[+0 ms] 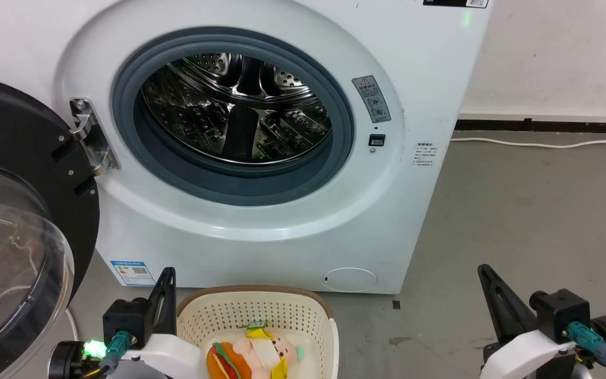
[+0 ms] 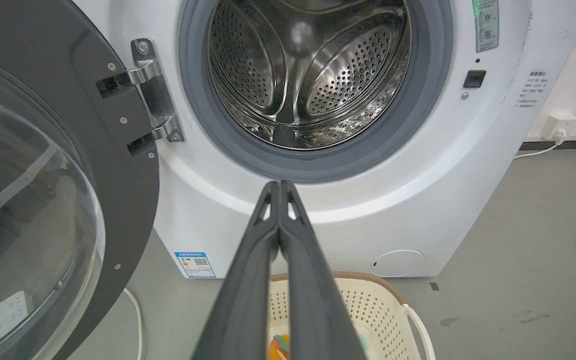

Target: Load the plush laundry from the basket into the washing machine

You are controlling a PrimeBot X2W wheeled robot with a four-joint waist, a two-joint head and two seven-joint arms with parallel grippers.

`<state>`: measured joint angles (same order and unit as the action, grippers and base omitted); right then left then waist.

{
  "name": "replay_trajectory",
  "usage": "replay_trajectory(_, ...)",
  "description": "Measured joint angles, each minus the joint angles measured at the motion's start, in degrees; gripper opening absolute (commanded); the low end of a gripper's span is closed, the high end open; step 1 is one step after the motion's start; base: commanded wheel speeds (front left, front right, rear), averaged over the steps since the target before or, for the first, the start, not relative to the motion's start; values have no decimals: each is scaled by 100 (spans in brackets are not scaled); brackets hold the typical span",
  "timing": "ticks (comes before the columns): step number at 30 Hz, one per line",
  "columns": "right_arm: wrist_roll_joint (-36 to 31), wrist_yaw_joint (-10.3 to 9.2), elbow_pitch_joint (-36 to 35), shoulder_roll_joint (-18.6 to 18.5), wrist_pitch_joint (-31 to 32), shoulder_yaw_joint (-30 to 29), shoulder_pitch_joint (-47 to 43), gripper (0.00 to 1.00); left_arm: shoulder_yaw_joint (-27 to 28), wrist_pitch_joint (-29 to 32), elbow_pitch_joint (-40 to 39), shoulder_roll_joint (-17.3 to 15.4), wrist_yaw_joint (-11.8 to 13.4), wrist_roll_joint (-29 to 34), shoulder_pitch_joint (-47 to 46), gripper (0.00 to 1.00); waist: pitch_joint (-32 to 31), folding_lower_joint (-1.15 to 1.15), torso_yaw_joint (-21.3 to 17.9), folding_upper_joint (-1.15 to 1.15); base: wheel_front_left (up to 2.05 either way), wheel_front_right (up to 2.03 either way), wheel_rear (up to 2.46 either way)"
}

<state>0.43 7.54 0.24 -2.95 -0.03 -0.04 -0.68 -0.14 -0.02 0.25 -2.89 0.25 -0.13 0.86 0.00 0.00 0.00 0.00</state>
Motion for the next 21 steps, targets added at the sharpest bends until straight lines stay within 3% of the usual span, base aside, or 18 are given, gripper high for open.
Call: replay_trajectory(21,0,0,0,0,0,0,0,0,0,0,0,0,0,0,0,0,0,0,0,0,0,0,0)
